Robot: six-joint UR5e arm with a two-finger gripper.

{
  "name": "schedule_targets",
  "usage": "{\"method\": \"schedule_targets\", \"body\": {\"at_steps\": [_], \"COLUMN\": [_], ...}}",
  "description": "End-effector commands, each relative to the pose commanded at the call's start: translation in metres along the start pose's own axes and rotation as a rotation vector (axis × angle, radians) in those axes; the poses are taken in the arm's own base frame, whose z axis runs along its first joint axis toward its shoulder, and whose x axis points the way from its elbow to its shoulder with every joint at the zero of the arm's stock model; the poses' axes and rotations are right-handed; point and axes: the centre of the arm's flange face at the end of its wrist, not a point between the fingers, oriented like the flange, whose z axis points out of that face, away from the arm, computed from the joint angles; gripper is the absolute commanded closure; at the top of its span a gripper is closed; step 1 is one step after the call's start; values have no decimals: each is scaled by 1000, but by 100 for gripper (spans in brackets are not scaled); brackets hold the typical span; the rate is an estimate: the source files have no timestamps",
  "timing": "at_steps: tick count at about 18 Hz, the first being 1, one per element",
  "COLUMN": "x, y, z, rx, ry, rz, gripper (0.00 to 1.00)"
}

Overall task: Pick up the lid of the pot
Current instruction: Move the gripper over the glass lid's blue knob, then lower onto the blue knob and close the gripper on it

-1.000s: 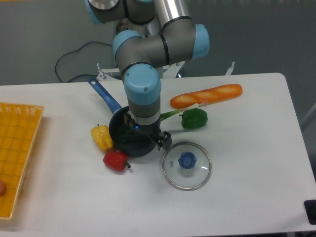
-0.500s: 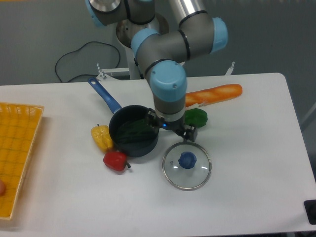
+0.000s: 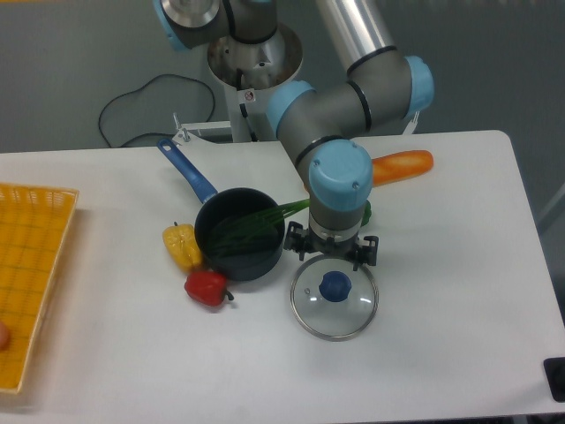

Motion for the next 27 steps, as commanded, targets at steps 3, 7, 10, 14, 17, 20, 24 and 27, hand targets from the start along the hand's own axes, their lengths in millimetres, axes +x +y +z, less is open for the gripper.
{"method": "schedule_targets", "body": {"at_steps": [3, 7, 10, 14, 17, 20, 24, 27], "x": [-7, -9, -12, -20, -21, -21, -21, -21], "y": [-13, -17, -20, -20, -21, -22, -22, -22], "z": [8, 22, 21, 29, 34, 38, 40, 48], "rx": [5, -1, 6, 6, 1, -1, -5, -14], "ry": [-6, -1, -7, -7, -3, 1, 4, 10], "rz": [3, 8, 55, 67, 63, 60, 55, 58], "gripper": [0, 0, 0, 0, 0, 0, 0, 0]}}
